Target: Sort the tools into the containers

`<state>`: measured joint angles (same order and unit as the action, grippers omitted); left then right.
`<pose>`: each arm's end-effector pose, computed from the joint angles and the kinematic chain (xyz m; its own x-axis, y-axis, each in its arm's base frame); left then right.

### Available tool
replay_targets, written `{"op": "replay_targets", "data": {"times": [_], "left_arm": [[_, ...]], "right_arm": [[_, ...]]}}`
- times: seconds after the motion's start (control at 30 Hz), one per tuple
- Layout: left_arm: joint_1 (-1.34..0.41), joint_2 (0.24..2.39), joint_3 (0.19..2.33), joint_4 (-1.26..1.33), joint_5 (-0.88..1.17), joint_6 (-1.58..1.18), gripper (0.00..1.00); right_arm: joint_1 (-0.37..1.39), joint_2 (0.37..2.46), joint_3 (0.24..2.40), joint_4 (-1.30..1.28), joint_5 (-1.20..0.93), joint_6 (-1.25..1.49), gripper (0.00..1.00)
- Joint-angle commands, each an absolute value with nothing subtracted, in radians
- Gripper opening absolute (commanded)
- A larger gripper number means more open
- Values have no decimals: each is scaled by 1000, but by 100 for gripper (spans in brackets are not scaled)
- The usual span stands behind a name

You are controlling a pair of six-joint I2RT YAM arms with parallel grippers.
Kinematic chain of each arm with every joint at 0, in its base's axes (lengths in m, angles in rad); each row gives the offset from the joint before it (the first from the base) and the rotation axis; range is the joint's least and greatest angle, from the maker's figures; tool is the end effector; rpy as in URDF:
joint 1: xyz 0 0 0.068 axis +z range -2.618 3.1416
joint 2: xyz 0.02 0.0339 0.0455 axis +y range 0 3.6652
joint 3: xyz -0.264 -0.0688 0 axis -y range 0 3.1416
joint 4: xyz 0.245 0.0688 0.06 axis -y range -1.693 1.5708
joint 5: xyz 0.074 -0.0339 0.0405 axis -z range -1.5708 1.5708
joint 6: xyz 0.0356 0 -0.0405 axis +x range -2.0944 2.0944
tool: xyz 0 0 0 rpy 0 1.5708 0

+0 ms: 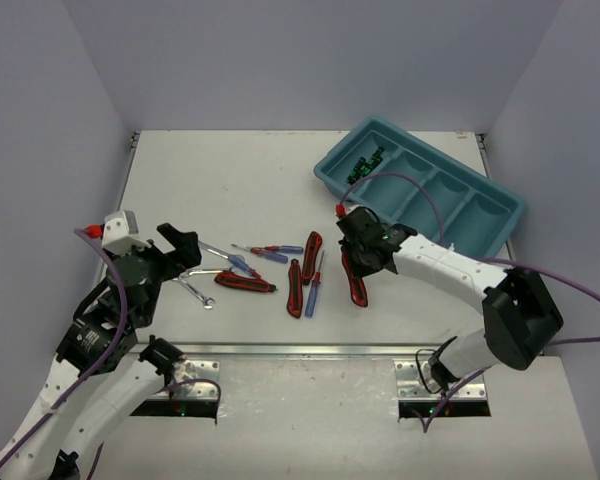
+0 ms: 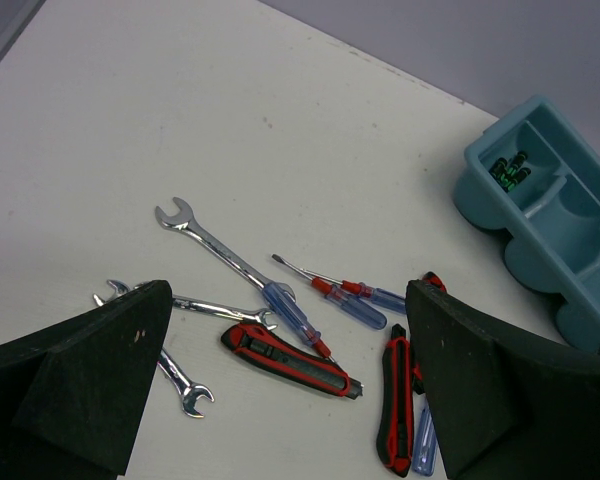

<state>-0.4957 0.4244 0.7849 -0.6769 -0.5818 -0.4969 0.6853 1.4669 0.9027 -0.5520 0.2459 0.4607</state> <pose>0.0850 -0.0237 0.3325 -0.2110 -0.3387 -0.9169 -0.1850 0.9350 -0.3027 0.2218 0.1701 0.1983 -0.8592 -0.1454 -0.4905 -0.1665 0.9860 -0.0007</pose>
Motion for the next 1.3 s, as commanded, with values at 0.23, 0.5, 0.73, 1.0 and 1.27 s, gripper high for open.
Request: {"op": "replay_targets", "data": {"times": [0.23, 0.5, 0.73, 1.0, 1.27], "left_arm": [[-488, 422, 787, -640, -580, -483, 100], [-488, 415, 785, -640, -581, -483, 100], [-489, 409, 785, -641, -584, -485, 100], [-488, 403, 787, -644, -592, -487, 100], [-488, 410, 790, -644, -594, -488, 100]], "right_arm": [[438, 1459, 1171, -546, 198, 411, 0], [197, 1625, 1399, -518, 169, 460, 0], [19, 1811, 1560, -417, 67, 638, 0], [6, 1956, 1763, -533, 68, 662, 52], [182, 1809, 1721, -595, 20, 476, 57]]}}
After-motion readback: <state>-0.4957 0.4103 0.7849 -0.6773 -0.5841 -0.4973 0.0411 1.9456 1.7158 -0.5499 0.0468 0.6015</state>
